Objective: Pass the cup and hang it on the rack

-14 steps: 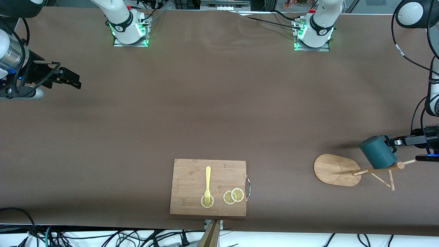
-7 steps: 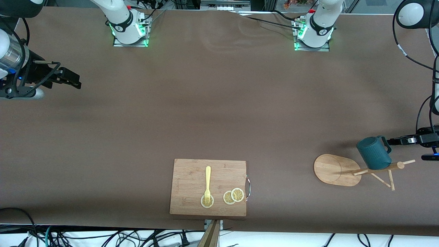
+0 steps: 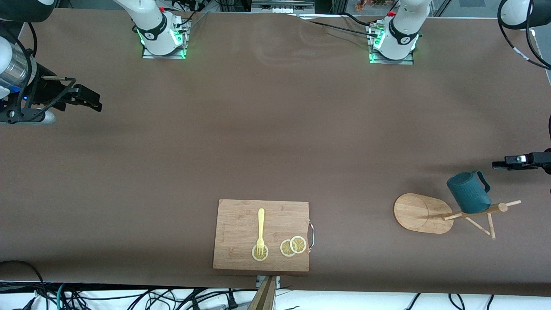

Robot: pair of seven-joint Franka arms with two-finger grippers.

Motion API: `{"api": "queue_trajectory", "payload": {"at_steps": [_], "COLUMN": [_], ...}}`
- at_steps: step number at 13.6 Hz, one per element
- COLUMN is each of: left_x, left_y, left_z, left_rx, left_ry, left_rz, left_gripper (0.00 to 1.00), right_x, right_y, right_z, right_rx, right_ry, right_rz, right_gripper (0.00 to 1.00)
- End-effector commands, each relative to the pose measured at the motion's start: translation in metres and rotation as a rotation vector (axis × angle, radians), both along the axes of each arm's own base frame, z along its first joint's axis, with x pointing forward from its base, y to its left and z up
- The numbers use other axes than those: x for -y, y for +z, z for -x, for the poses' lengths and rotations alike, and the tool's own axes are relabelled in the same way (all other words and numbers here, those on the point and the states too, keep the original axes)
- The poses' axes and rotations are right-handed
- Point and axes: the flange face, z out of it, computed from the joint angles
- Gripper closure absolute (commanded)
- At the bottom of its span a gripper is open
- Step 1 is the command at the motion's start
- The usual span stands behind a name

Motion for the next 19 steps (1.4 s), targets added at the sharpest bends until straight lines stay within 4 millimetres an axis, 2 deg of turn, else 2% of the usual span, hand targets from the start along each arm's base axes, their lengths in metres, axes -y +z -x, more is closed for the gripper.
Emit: {"api": "queue_trajectory", "payload": {"at_steps": [1,3,4,7,9,10,12,13,16,19], "left_x": [0.041,0.076,0.105,0.211,0.279,0.302,0.335,0.341,0.337,0.342], "left_y": [0.054,0.088,0.111,0.172,0.2,0.209,0.221,0.223,0.22,0.215], "left_z": [-0.004,-0.01,-0.013,-0.012,-0.005,-0.001,0.006,0.009,0.017,0.045], "left_rx": [-0.004,0.023,0.036,0.024,0.019,0.015,0.047,0.05,0.074,0.158], "left_ry": [-0.117,-0.177,-0.233,-0.351,-0.395,-0.406,-0.454,-0.461,-0.433,-0.398], "left_rz": [-0.209,-0.301,-0.381,-0.655,-0.843,-0.945,-1.06,-1.083,-1.103,-1.127], "left_gripper": [0.0,0.0,0.0,0.0,0.0,0.0,0.0,0.0,0.0,0.0], "right_x": [0.0,0.0,0.0,0.0,-0.001,-0.001,0.0,0.0,0.0,0.0], "right_y": [0.004,0.004,0.003,0.004,0.005,0.004,0.005,0.005,0.005,0.006], "right_z": [0.0,0.0,-0.001,-0.001,-0.001,-0.001,-0.001,-0.001,-0.001,-0.002], "right_rx": [0.001,0.003,0.001,0.004,0.006,0.004,0.006,0.006,0.009,0.016], "right_ry": [0.0,0.0,0.0,0.001,0.001,0.001,0.0,0.001,0.001,0.001], "right_rz": [-0.017,-0.017,-0.018,-0.019,-0.019,-0.018,-0.02,-0.02,-0.019,-0.019], "right_gripper": [0.0,0.0,0.0,0.0,0.0,0.0,0.0,0.0,0.0,0.0]}}
